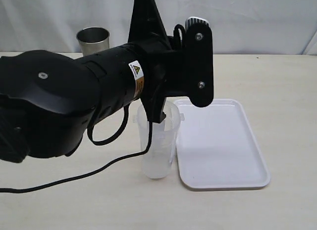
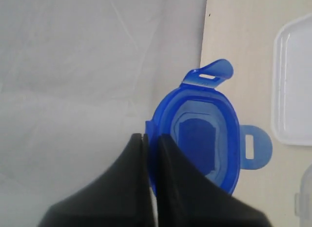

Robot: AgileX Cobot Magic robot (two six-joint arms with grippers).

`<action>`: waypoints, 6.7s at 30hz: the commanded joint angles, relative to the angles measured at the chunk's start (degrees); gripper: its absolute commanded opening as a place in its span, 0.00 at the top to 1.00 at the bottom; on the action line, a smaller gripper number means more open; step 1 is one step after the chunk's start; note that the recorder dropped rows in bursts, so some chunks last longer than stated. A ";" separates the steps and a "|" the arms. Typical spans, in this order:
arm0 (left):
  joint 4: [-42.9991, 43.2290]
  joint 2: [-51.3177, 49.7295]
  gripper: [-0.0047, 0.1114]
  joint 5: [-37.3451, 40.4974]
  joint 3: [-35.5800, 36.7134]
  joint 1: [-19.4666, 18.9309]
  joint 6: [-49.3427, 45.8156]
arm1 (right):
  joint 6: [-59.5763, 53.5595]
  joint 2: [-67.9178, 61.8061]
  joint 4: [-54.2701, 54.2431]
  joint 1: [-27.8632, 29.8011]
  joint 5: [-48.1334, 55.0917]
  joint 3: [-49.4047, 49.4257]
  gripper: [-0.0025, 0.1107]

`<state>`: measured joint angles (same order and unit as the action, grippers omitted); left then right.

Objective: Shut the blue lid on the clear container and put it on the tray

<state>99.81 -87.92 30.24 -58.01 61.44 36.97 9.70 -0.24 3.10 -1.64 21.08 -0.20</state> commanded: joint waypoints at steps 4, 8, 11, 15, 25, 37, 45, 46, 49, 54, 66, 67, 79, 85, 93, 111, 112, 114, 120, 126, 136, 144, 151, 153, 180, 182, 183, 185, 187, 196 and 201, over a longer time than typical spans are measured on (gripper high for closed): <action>0.13 -0.20 0.96 0.92 1.84 -0.07 0.51 | 0.20 0.24 0.08 0.25 -0.22 0.20 0.94; 0.13 -0.20 0.96 0.68 3.54 -0.07 0.75 | 0.20 0.24 0.08 0.25 -0.22 0.20 0.94; 0.13 -0.20 0.96 0.83 3.54 -0.07 0.74 | 0.20 0.24 0.08 0.25 -0.22 0.20 0.94; 0.13 -0.20 0.96 0.84 3.54 -0.07 0.87 | 0.20 0.24 0.08 0.25 -0.22 0.20 0.94; 0.13 -0.20 0.96 3.90 3.54 2.24 0.99 | 0.20 0.24 0.08 0.25 -0.22 0.20 0.94; 0.13 -0.06 0.96 5.75 6.35 3.60 0.62 | 0.20 0.24 0.08 0.25 -0.22 0.20 0.94; 0.11 -0.06 0.96 6.24 6.53 3.90 0.62 | 0.20 0.24 0.08 0.25 -0.22 0.20 0.94; 0.11 -0.06 0.96 6.24 6.53 3.90 0.62 | 0.20 0.24 0.08 0.25 -0.22 0.20 0.94; 0.00 -0.06 0.96 6.51 6.53 4.63 0.62 | 0.20 0.24 0.08 0.25 -0.22 0.20 0.94; 0.00 -0.06 0.96 7.60 6.53 5.68 0.62 | 0.20 0.24 0.08 0.25 -0.22 0.20 0.94; -0.21 -0.06 0.96 8.78 6.63 5.91 0.74 | 0.20 0.24 0.08 0.25 -0.22 0.20 0.94; 0.10 -0.06 0.96 8.78 6.91 5.91 0.74 | 0.20 0.24 0.08 0.25 -0.22 0.20 0.94; 0.13 -0.06 0.96 10.65 9.87 5.91 3.72 | 0.20 0.24 0.08 0.25 -0.22 0.20 0.94; 0.13 -0.06 0.96 10.17 9.87 5.91 4.85 | 0.20 0.24 0.08 0.25 -0.22 0.20 0.94; 0.13 -0.06 0.96 10.23 9.87 5.91 4.85 | 0.20 0.24 0.08 0.25 -0.22 0.20 0.94; 0.13 -0.06 0.96 14.54 7.27 5.79 4.99 | 0.20 0.24 0.08 0.25 -0.22 0.20 0.94; 0.13 -0.06 0.96 14.54 7.03 5.79 4.99 | 0.20 0.24 0.08 0.25 -0.22 0.20 0.94; 0.13 -0.06 0.96 14.54 7.03 5.79 4.99 | 0.20 0.24 0.08 0.25 -0.22 0.20 0.94; 0.13 -0.06 0.96 15.00 7.02 6.58 4.76 | 0.20 0.24 0.08 0.25 -0.22 0.20 0.94; 0.13 -0.06 0.96 10.63 7.02 6.45 4.41 | 0.20 0.24 0.08 0.25 -0.22 0.20 0.94; 0.13 -0.06 0.96 12.04 7.02 6.45 2.05 | 0.20 0.24 0.08 0.25 -0.22 0.20 0.94; 0.13 -0.06 0.96 12.07 7.02 6.58 0.79 | 0.20 0.24 0.08 0.25 -0.22 0.20 0.94; 0.13 0.40 0.96 13.11 7.02 7.96 0.79 | 0.20 0.24 0.08 0.25 -0.22 0.20 0.94; 0.13 0.92 0.96 13.11 7.02 8.56 0.79 | 0.20 0.24 0.08 0.25 -0.22 0.20 0.94; -2.14 0.95 0.96 14.58 7.02 11.60 0.54 | 0.20 0.24 0.08 0.25 -0.22 0.20 0.94; -2.64 0.95 0.96 15.12 7.02 11.60 0.54 | 0.20 0.24 0.08 0.25 -0.22 0.20 0.94; -3.02 0.95 0.96 15.12 7.02 11.60 0.54 | 0.20 0.24 0.08 0.25 -0.22 0.20 0.94; -3.22 0.95 0.96 14.75 7.29 11.60 0.54 | 0.20 0.24 0.08 0.25 -0.22 0.20 0.94; -3.22 0.95 0.96 14.18 7.99 11.60 0.54 | 0.20 0.24 0.08 0.25 -0.22 0.20 0.94; -2.98 0.95 0.96 16.30 11.47 12.55 1.00 | 0.20 0.24 0.08 0.25 -0.22 0.20 0.94; -2.06 0.95 0.96 15.18 11.47 12.55 2.49 | 0.20 0.24 0.08 0.25 -0.22 0.20 0.94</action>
<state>97.12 -87.44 45.36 -46.78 73.50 38.16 9.70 -0.24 3.10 -1.64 21.08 -0.20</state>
